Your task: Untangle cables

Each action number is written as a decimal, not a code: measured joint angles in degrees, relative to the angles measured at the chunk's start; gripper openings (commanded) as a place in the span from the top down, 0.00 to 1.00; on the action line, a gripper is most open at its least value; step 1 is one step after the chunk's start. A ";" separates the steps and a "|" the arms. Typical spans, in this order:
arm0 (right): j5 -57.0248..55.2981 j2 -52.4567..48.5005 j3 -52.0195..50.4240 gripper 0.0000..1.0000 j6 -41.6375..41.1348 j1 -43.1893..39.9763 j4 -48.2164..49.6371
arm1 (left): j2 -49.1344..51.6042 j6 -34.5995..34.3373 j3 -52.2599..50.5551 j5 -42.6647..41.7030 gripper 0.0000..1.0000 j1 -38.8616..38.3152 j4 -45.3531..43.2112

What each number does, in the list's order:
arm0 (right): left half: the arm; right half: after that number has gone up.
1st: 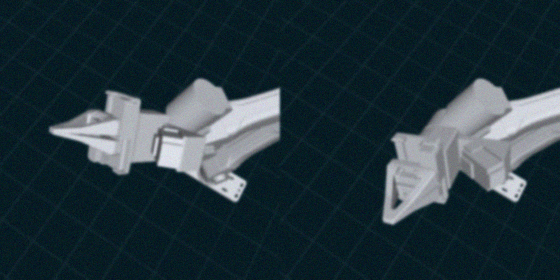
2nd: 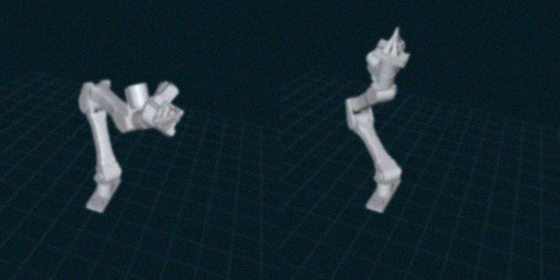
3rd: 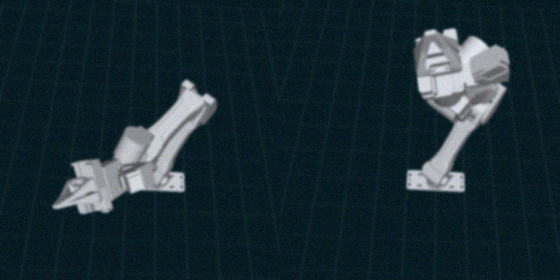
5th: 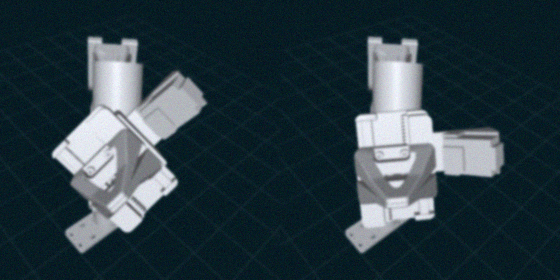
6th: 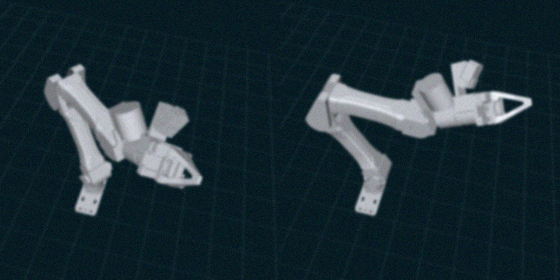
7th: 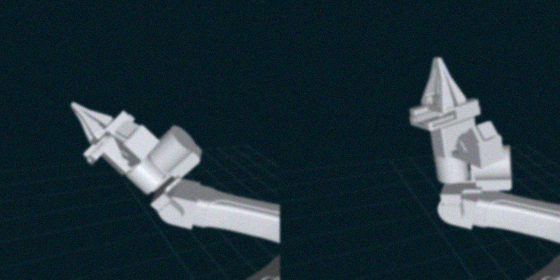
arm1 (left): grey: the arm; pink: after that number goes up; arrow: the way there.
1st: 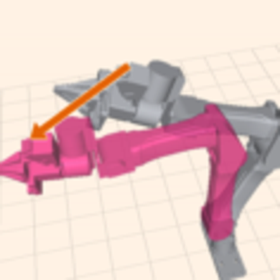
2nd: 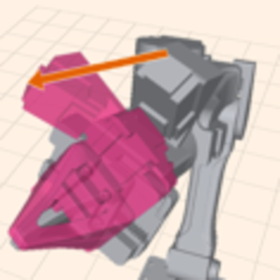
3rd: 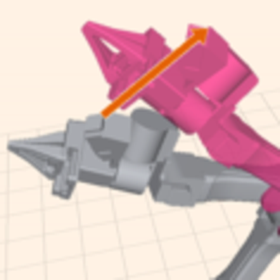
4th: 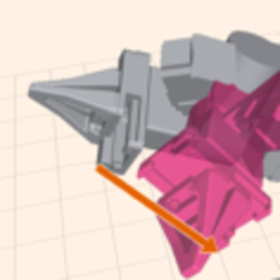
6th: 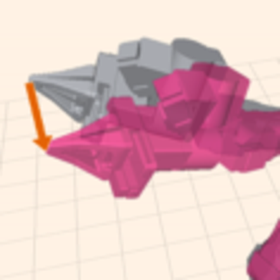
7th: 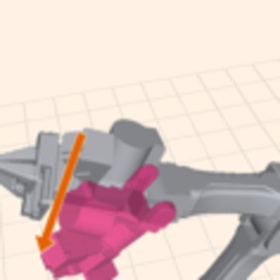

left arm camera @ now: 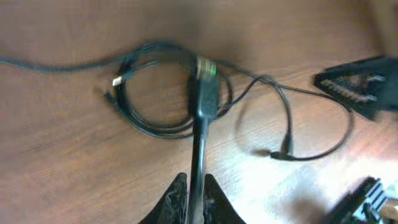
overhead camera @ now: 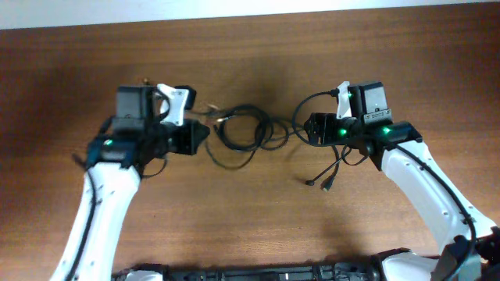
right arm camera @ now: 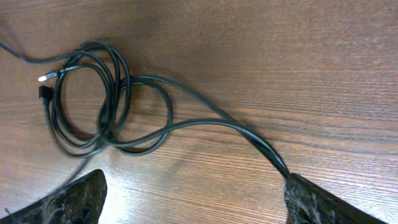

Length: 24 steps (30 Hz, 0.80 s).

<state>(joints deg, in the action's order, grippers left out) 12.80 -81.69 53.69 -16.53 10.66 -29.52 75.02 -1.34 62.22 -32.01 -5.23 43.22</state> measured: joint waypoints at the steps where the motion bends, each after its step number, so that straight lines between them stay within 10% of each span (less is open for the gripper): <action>1: 0.02 -0.15 0.00 0.10 0.00 0.00 0.00 | -1.55 1.05 0.00 -0.90 0.71 1.11 0.02; 4: 0.04 -0.15 0.00 0.10 -0.02 0.00 -0.04 | -3.28 2.60 0.00 -1.38 0.46 2.49 -0.28; 24: -1.79 4.61 0.00 0.10 -0.04 0.00 -6.19 | 24.35 -5.66 0.15 -2.12 0.35 -11.19 -33.11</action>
<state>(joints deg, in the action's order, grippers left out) 11.00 -77.08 53.69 -16.58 10.66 -35.70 99.37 -7.01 62.37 -34.13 -16.43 10.11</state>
